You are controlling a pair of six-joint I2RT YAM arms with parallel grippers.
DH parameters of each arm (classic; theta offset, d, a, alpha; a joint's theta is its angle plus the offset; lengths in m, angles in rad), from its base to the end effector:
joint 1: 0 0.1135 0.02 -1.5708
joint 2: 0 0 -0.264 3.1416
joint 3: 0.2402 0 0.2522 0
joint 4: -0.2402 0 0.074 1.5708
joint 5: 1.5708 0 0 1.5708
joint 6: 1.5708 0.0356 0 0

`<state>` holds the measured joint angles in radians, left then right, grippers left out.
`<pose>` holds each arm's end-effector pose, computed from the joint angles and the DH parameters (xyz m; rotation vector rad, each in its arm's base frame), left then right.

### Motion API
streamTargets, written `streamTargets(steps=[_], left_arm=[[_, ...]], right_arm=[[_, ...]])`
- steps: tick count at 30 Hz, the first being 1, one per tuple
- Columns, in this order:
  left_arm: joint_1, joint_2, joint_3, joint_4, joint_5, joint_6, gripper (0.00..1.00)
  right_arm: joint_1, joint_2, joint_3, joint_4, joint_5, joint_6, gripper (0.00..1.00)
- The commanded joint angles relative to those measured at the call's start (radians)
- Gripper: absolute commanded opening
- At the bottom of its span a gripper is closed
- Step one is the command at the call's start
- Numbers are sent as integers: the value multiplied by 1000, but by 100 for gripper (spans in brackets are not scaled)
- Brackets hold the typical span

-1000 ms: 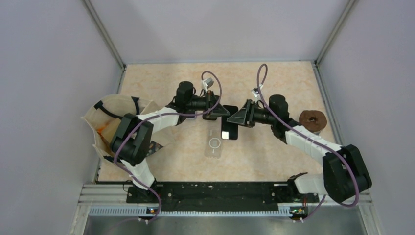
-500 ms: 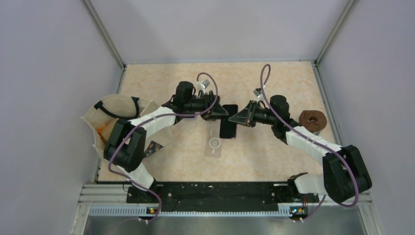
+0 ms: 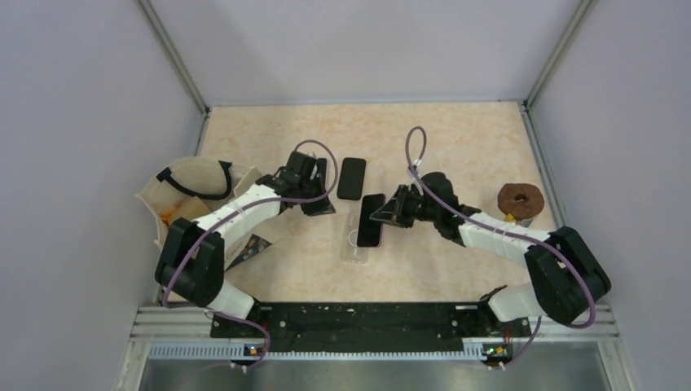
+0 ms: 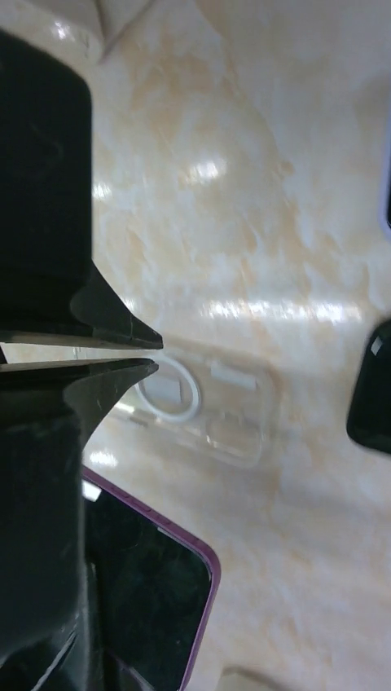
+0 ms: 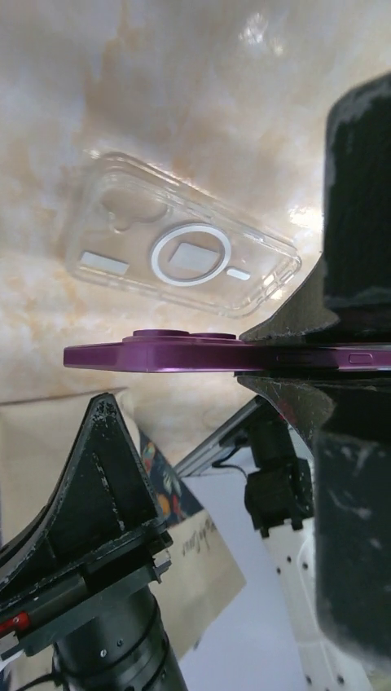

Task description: Put the phone into the phone case

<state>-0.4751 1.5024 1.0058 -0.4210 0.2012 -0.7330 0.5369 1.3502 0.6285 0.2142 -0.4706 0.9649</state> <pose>0.2743 -0.1491 0.2265 -0.2482 2.6117 -0.7223 0.2308 0.1561 0.2029 0.1726 2.3308 1.3343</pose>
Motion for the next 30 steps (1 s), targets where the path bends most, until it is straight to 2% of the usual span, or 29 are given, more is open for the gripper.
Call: streamTargets(steps=[1,11,18,30], left_arm=[[-22,-10,-80,-51,-112,25,11],[-123,95,-95,-7,-134,-4,0],[-168,171,-54,-2,-135,-18,0],[-243,209,-21,25,-89,-44,0]], right_arm=[[95,51,23,57,142,40,0],[132,176,8,129,184,59,0],[132,232,27,150,163,57,0],[132,263,13,115,100,38,0]])
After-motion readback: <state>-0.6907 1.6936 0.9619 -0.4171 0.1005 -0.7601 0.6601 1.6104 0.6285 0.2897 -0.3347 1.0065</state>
